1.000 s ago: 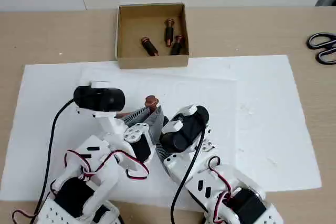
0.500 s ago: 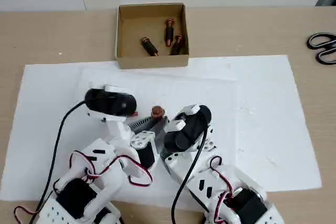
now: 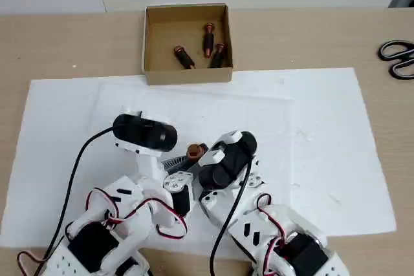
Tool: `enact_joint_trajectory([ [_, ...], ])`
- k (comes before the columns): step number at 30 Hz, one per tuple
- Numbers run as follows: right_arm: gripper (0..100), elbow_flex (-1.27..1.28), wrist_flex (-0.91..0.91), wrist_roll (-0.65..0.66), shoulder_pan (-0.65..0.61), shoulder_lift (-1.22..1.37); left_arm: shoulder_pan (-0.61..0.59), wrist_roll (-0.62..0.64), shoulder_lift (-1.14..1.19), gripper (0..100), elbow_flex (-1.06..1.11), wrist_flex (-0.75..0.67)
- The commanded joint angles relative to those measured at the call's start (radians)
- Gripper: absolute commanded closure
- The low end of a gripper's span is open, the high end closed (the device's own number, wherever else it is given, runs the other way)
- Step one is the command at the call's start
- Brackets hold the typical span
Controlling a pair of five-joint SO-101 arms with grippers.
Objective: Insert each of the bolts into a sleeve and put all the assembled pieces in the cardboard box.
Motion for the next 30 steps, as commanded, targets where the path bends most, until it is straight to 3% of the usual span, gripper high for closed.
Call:
enact_joint_trajectory([
  [1,99.5,-0.034,-0.013,-0.005,0.012,-0.002,0.060,-0.005,-0.002,99,-0.001,0.041],
  [15,99.5,-0.032,-0.013,-0.005,0.012,-0.002,0.057,-0.052,-0.002,98,0.010,0.040],
  [22,99.5,-0.032,-0.013,-0.005,0.012,-0.002,0.020,-0.051,-0.002,81,0.010,0.041],
  [30,99.5,-0.020,-0.013,-0.005,0.012,-0.002,0.020,-0.052,-0.002,80,0.002,0.038],
])
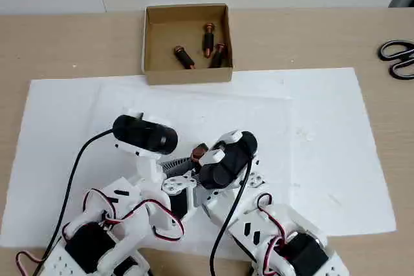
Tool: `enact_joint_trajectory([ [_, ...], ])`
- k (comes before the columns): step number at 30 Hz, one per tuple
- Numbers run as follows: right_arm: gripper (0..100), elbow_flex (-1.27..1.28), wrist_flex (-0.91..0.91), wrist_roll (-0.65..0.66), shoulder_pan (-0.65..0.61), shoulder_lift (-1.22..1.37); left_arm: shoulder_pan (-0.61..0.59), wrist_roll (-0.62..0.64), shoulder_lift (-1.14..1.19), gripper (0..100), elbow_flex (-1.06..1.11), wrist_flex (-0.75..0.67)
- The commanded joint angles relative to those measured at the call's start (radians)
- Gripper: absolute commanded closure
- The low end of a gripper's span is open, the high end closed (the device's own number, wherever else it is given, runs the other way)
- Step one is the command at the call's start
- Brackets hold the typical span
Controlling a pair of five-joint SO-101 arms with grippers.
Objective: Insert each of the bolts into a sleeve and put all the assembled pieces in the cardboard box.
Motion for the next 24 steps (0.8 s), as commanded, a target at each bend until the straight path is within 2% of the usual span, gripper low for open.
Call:
enact_joint_trajectory([
  [1,99.5,-0.020,-0.016,-0.005,0.010,-0.002,0.017,-0.012,0.002,80,-0.002,0.015],
  [9,99.5,-0.018,-0.016,-0.005,0.010,-0.002,0.014,-0.052,0.009,80,-0.062,0.017],
  [18,99.5,-0.017,-0.016,-0.005,0.010,-0.002,-0.180,-0.255,0.009,80,-0.058,0.049],
  [24,99.5,-0.015,-0.016,-0.005,0.010,-0.002,-0.196,-0.258,0.009,80,-0.058,0.081],
])
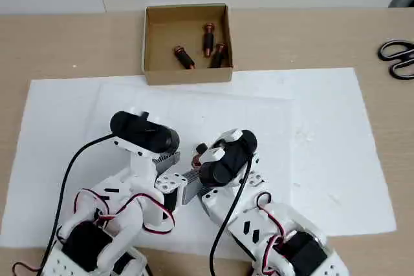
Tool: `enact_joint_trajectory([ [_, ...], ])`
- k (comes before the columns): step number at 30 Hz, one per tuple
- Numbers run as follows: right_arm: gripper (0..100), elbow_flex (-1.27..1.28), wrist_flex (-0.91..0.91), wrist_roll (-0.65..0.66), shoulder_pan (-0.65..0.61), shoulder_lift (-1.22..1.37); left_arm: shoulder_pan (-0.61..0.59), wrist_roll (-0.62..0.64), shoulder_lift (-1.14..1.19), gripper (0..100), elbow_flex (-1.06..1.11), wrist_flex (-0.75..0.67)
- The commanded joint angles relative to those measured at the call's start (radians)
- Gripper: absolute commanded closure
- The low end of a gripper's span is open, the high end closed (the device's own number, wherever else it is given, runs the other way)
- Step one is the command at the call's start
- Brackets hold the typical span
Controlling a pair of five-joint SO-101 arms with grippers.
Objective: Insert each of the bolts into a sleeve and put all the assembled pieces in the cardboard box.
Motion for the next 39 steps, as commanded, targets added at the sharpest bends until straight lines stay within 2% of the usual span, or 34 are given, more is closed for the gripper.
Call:
enact_joint_trajectory([
  [1,99.5,-0.014,-0.012,-0.005,0.008,-0.004,-0.017,-0.009,0.006,80,-0.036,0.006],
  [6,99.5,-0.012,-0.012,-0.005,0.008,-0.004,-0.017,-0.003,0.006,80,-0.074,-0.014],
  [11,99.5,-0.006,-0.012,-0.005,0.010,-0.004,-0.017,0.068,0.008,80,-0.183,-0.009],
  [16,99.5,0.038,-0.051,-0.006,0.081,-0.004,-0.026,0.135,0.008,80,-0.262,-0.008],
  [19,99.5,0.043,-0.077,-0.005,0.114,-0.002,-0.109,0.153,0.026,83,-0.288,-0.028],
  [24,99.5,0.071,-0.077,-0.005,0.122,-0.002,-0.356,0.170,0.216,100,-0.378,-0.086],
  [27,99.5,0.098,-0.082,-0.003,0.179,-0.002,-0.480,0.187,0.361,100,-0.430,-0.103],
  [33,99.5,0.100,-0.084,0.017,0.312,-0.002,-0.626,0.187,0.609,99,-0.555,-0.100],
  [35,99.5,0.098,-0.084,0.015,0.337,-0.002,-0.658,0.187,0.681,99,-0.585,-0.094],
  [39,99.5,0.068,-0.082,0.017,0.357,0.013,-0.669,0.189,0.813,99,-0.625,0.005],
])
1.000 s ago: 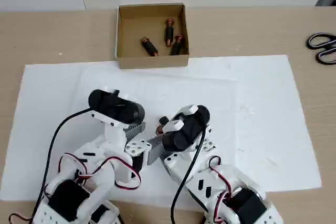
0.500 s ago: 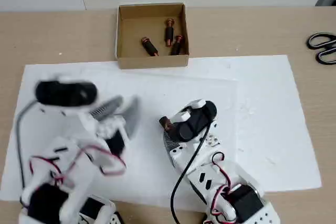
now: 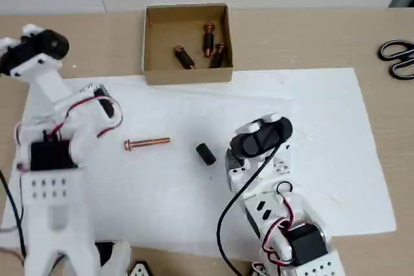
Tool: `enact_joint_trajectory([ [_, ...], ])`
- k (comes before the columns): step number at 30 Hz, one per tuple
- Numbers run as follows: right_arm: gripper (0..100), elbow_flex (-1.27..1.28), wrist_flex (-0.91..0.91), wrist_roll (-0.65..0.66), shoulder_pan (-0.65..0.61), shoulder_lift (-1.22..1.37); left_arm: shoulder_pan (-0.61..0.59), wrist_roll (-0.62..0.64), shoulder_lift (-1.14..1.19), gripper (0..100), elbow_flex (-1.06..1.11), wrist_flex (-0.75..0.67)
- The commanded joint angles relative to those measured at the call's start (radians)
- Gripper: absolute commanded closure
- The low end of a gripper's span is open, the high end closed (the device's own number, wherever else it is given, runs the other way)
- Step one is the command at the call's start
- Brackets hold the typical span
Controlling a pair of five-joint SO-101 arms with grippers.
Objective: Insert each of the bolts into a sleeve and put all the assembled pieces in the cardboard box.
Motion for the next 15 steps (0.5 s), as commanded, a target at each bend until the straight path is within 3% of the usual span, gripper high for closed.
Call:
enact_joint_trajectory([
  [1,99.5,-0.052,-0.033,0.014,0.018,0.036,-0.009,0.009,0.095,99,-0.059,0.064],
  [7,99.5,-0.193,-0.159,0.006,0.059,0.360,-0.008,0.063,0.057,99,-0.062,0.038],
  [15,99.5,-0.609,-0.351,0.006,0.071,0.957,-0.008,0.040,0.025,99,-0.051,0.061],
])
